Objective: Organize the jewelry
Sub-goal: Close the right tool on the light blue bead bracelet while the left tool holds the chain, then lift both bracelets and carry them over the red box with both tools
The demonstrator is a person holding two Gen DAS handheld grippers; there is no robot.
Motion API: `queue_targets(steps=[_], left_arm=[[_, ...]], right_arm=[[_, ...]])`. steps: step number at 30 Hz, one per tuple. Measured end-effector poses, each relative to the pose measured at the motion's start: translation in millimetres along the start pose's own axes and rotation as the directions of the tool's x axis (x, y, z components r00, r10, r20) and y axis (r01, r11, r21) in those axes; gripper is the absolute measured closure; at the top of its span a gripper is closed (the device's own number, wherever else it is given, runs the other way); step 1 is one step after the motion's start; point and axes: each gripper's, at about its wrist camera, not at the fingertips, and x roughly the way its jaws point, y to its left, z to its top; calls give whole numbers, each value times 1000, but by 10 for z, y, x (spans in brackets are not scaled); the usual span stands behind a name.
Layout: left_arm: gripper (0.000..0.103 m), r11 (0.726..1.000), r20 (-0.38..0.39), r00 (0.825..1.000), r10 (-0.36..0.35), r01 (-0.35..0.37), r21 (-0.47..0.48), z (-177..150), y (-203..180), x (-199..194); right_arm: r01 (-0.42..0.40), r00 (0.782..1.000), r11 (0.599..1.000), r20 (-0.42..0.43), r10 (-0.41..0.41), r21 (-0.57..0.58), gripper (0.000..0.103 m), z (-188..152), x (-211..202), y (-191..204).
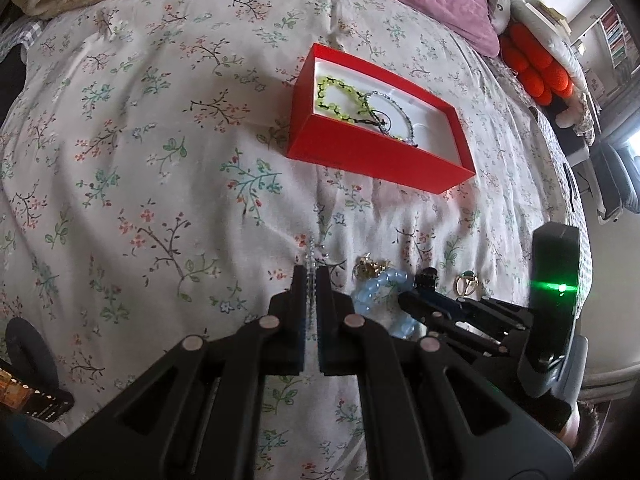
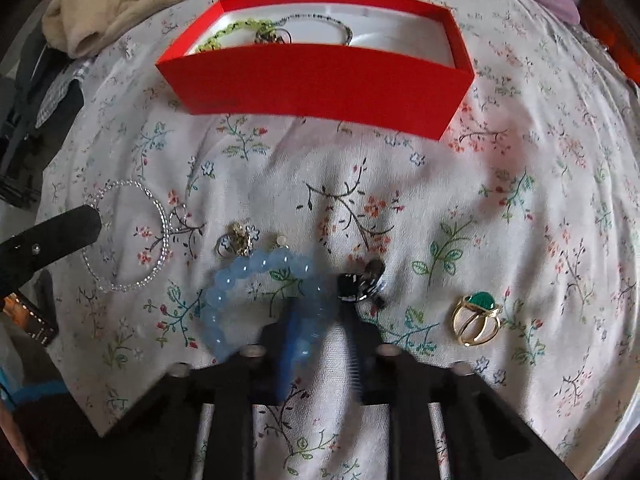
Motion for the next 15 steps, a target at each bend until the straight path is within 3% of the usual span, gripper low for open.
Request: queue_targets(steps=[15], left_arm=[[98, 1000, 11, 1000, -7, 7, -11, 19, 7, -40]], right_arm=[[-149, 983, 989, 109, 151, -23, 91, 9, -504, 12]])
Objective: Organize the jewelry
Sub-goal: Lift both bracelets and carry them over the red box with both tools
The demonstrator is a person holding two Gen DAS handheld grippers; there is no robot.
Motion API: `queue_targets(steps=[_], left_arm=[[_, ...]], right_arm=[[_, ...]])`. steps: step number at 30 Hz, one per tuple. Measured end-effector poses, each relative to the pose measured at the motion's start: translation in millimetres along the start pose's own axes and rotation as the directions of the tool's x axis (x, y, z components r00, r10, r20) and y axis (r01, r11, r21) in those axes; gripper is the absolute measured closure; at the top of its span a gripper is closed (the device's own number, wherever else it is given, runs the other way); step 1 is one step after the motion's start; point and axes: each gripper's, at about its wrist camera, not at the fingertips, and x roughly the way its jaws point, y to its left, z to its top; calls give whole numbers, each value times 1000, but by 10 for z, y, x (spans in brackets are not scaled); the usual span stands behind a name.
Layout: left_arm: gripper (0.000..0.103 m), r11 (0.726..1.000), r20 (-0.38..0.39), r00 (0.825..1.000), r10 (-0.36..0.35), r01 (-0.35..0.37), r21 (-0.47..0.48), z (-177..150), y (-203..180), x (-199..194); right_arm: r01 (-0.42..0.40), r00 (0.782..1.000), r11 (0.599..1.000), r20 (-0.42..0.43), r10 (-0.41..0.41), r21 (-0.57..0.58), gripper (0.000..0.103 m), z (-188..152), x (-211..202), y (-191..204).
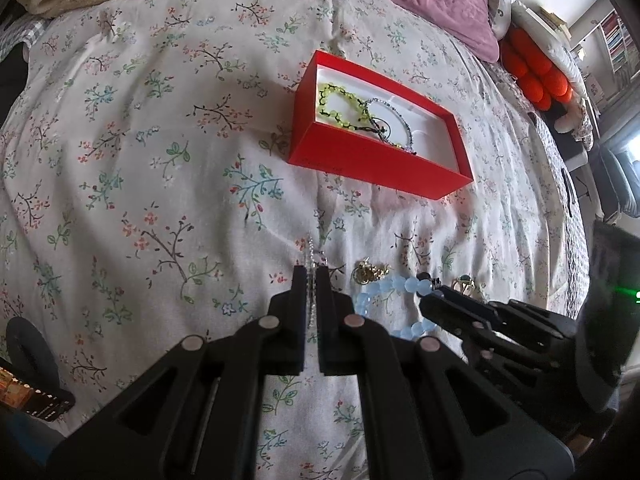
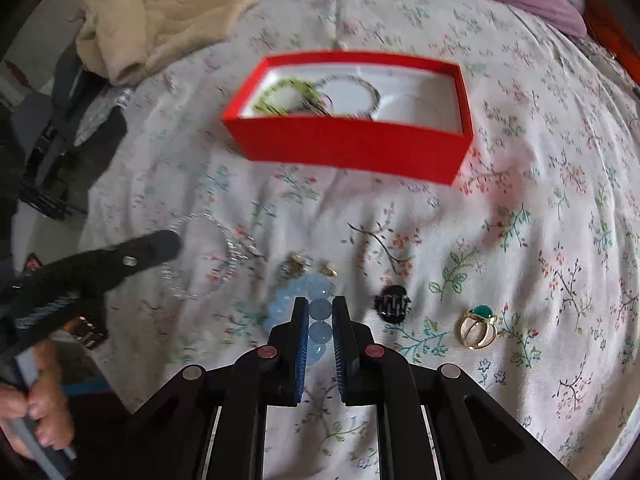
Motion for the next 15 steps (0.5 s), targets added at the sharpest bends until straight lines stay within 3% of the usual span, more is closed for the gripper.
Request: queue_targets(steps=[15], left_arm=[[98, 1000, 54, 998, -23, 23, -4, 67, -36, -162]], right_arm=[[-90, 988, 995, 133, 84, 39, 91, 188, -577, -106]])
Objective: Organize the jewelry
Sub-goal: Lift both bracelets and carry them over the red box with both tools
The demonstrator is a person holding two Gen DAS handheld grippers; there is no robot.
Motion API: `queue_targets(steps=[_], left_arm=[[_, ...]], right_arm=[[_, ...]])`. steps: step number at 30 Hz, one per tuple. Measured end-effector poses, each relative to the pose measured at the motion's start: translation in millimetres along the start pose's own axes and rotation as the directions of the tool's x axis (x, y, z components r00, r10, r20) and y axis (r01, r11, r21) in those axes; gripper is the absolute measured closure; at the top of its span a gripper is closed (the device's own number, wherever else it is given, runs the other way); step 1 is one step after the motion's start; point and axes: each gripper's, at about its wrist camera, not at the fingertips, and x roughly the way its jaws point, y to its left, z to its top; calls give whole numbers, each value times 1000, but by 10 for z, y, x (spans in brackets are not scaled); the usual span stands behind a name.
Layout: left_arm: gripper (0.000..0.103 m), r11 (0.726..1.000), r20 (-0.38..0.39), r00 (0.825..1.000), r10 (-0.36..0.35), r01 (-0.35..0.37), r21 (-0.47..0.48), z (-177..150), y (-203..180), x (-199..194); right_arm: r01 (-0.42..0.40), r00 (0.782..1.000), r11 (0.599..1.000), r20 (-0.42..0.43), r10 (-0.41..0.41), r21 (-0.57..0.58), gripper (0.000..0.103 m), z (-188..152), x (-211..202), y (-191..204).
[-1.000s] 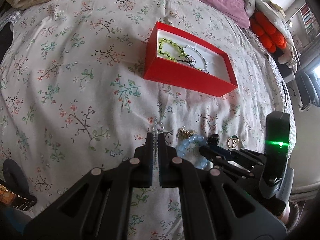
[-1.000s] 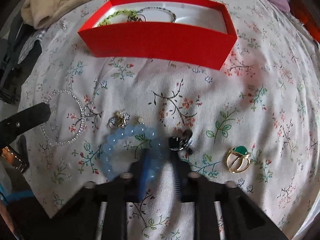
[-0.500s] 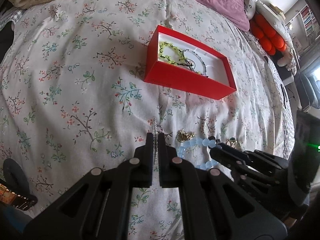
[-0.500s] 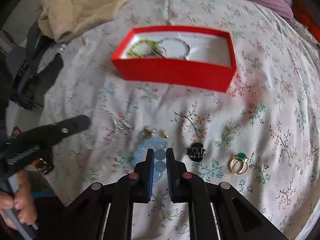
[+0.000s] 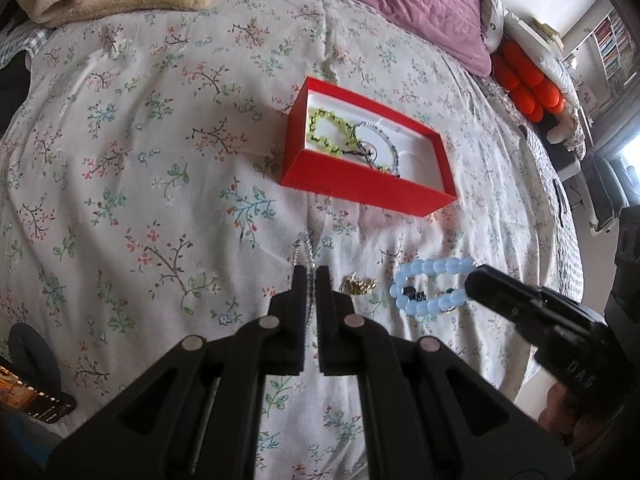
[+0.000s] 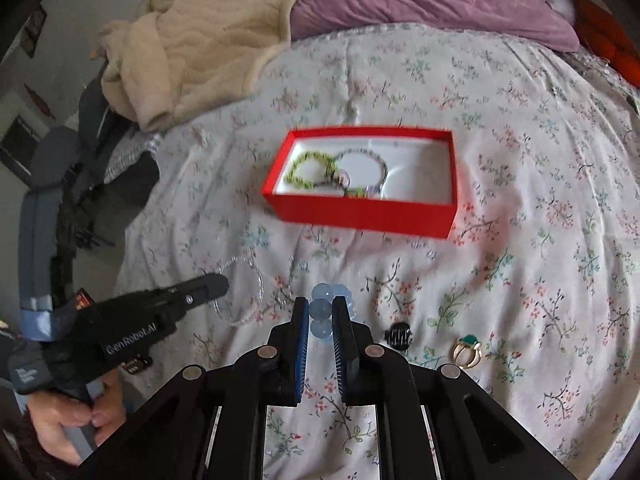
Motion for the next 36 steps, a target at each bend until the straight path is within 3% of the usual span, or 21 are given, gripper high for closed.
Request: queue_targets(steps=[13, 22, 31, 36], left_arm=[[98, 997, 57, 995, -80, 80, -8, 239, -128, -88], [98, 984, 140, 974, -176, 176, 8, 548, -419, -64], [98, 957, 192, 939, -284, 291, -9, 839, -609, 300], [98, 962, 171, 952, -254, 267, -57, 895, -514, 641]], right_arm=[[-40, 994, 997, 100, 33, 68, 91, 304, -310, -167], [-42, 987, 994, 162, 24, 105, 91, 507, -376, -293], [-62, 979, 985, 202, 28, 163, 91, 673, -312, -521], [-63, 979, 982, 203, 26, 178, 91, 732, -237, -610]])
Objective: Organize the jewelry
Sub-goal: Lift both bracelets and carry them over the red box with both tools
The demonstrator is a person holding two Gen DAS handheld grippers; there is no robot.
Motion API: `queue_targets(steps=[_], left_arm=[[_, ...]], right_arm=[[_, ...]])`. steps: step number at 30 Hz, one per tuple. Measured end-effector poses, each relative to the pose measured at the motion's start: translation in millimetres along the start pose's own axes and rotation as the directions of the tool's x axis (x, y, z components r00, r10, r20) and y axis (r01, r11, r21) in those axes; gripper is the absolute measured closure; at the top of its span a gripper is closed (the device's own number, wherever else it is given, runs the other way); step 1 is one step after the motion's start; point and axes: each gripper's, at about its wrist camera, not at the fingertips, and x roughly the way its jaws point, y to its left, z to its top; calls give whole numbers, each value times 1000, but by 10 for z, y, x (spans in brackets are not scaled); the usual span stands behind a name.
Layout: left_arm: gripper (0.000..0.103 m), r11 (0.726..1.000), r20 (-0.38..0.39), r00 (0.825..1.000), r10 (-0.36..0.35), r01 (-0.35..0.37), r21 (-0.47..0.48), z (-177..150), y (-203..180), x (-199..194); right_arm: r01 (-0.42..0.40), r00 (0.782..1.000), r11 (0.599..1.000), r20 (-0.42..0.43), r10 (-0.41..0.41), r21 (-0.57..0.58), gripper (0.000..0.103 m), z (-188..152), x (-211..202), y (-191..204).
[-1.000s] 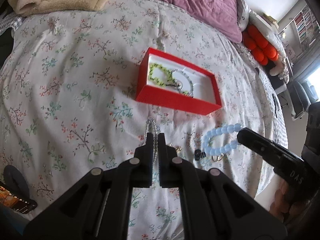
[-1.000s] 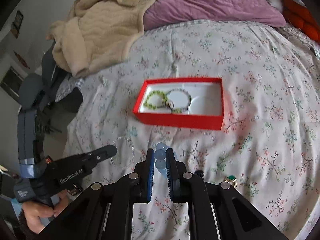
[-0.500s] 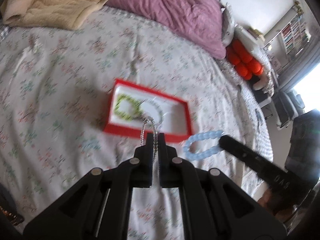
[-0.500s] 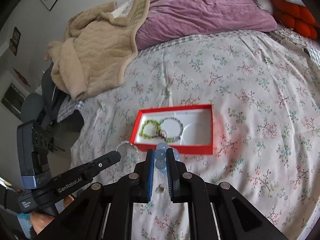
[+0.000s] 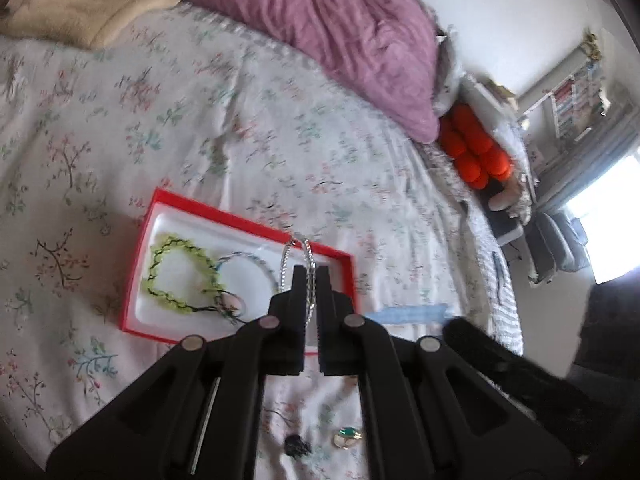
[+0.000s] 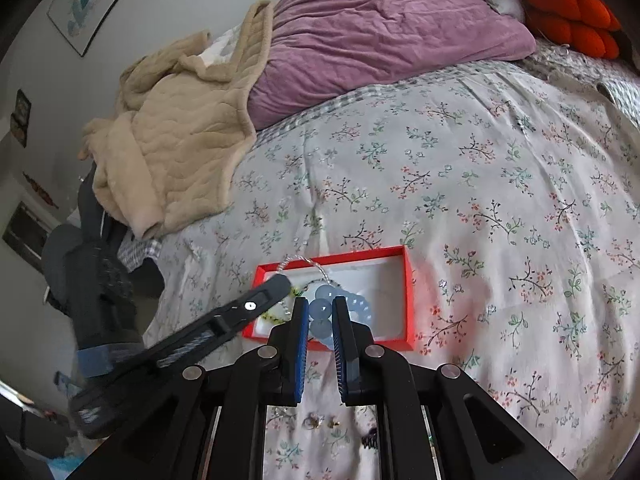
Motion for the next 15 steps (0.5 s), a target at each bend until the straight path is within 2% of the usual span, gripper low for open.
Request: queue_targets(steps=[7, 12, 15], left_arm=[[98, 993, -1, 993, 114, -114, 1, 0, 176, 77], [98, 984, -10, 984, 178, -178, -21, 5, 314, 65], [90, 981, -26, 981, 190, -191, -43, 13, 377, 35]], right_arm=[[0, 1000, 1000, 9, 0, -5, 91, 54, 97, -29], [-19, 1000, 999, 5, 19, -28, 91, 79, 223, 102], [-40, 999, 997, 0, 40, -61, 91, 74, 320, 241]])
